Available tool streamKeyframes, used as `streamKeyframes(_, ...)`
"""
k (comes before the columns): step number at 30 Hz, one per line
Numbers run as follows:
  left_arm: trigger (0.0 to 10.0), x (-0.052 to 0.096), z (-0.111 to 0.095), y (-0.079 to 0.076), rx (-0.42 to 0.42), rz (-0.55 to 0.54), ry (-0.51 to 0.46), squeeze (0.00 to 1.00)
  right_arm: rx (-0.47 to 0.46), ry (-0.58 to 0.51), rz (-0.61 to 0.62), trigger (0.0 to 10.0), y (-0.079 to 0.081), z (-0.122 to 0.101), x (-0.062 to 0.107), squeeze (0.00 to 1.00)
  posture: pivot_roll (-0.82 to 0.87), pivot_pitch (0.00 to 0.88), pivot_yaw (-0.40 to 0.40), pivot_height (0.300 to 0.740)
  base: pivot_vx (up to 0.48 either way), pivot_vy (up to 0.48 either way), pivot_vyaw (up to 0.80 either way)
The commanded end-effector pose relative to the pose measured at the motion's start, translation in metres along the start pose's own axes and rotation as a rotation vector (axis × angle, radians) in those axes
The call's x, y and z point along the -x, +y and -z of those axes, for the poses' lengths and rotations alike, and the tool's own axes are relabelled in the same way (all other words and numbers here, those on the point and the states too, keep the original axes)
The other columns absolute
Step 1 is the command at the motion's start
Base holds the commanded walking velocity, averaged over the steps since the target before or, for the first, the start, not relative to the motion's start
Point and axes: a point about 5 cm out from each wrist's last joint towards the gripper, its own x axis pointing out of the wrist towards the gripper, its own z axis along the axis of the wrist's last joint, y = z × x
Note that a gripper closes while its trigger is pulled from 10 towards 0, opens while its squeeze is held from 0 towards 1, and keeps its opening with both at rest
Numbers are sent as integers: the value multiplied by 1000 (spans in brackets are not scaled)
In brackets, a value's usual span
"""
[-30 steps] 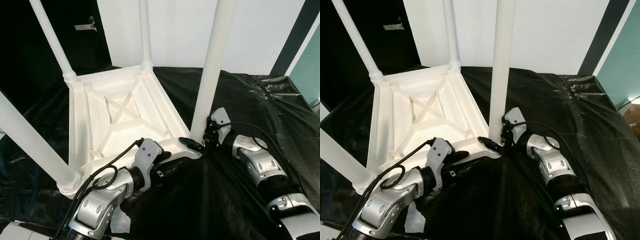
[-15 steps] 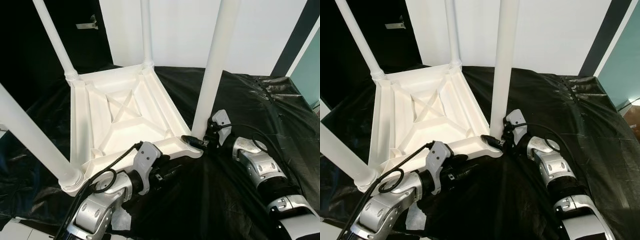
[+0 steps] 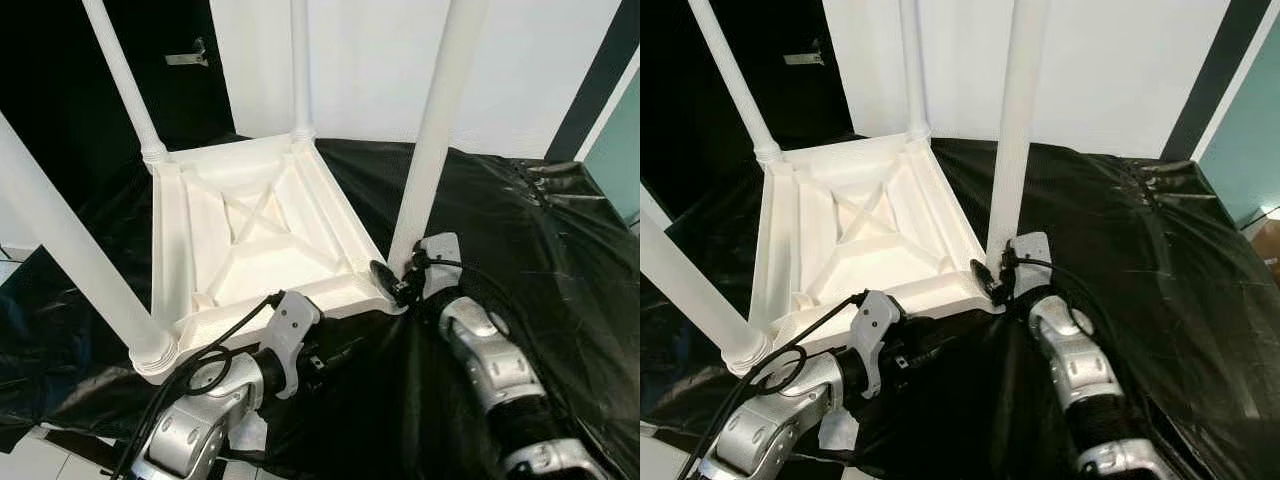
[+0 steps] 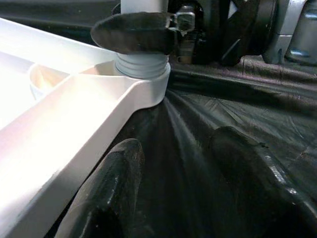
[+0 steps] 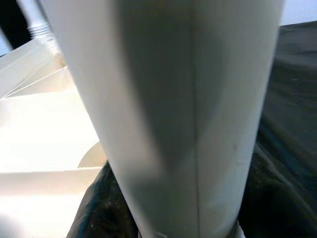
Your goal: Building children table
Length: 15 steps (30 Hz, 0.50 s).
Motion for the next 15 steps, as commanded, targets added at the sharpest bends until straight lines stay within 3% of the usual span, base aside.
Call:
streamKeyframes(1,10000,1,-1,-2,-7,15,3,0,19,111,68,10000,-4,22,6,0,-21,0,-22,740,0,0,0)
streamKeyframes(2,10000,1,-2,-1,-12,21,2,0,9,114,168,10000,-1,22,7,0,-23,0,-21,740,0,0,0)
streamKeyframes(5,10000,-1,-3,-1,-17,24,-1,0,-68,133,275,10000,7,25,9,0,-24,0,-21,740,0,0,0)
streamKeyframes(9,10000,-4,-4,-3,-20,34,-5,0,-82,104,219,10000,21,19,6,0,-25,0,-24,740,0,0,0)
streamKeyframes(15,10000,-5,-6,-2,-29,38,-6,0,-81,70,219,10000,23,10,6,0,-20,0,-28,740,0,0,0)
